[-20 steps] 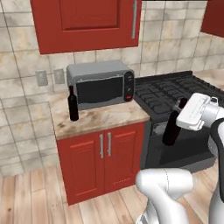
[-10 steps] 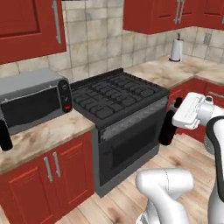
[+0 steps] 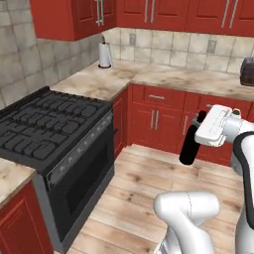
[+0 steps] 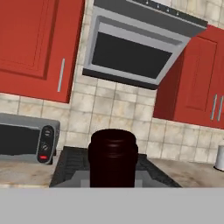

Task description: Move the drinks to the dining counter.

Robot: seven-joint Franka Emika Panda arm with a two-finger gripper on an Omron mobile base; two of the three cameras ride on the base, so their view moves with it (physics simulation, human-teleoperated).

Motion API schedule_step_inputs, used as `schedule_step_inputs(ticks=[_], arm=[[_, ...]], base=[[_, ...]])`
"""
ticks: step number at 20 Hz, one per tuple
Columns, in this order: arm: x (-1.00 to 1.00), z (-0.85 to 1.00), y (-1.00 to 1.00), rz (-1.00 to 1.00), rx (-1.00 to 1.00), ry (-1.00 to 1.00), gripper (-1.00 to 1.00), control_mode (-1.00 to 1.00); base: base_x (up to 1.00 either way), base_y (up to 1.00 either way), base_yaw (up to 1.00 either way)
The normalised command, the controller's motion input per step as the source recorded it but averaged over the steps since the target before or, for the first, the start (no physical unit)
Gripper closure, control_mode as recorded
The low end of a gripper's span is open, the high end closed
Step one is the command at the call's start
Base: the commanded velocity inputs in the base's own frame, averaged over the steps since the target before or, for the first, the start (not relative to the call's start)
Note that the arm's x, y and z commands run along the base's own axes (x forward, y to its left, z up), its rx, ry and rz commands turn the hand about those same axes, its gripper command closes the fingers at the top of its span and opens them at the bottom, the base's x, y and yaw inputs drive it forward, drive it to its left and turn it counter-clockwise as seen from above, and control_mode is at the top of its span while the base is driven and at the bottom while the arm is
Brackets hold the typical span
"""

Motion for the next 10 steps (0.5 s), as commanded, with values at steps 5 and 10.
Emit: schedule_step_inputs(ticks=[5, 10], arm=[[0.00, 0.00, 0.00, 0.00, 0.00, 0.00, 1.00, 1.00], [0.00, 0.00, 0.00, 0.00, 0.00, 0.00, 1.00, 1.00]], base=[[-0.81, -0.38, -0.57], [-0.98, -0.39, -0.52]])
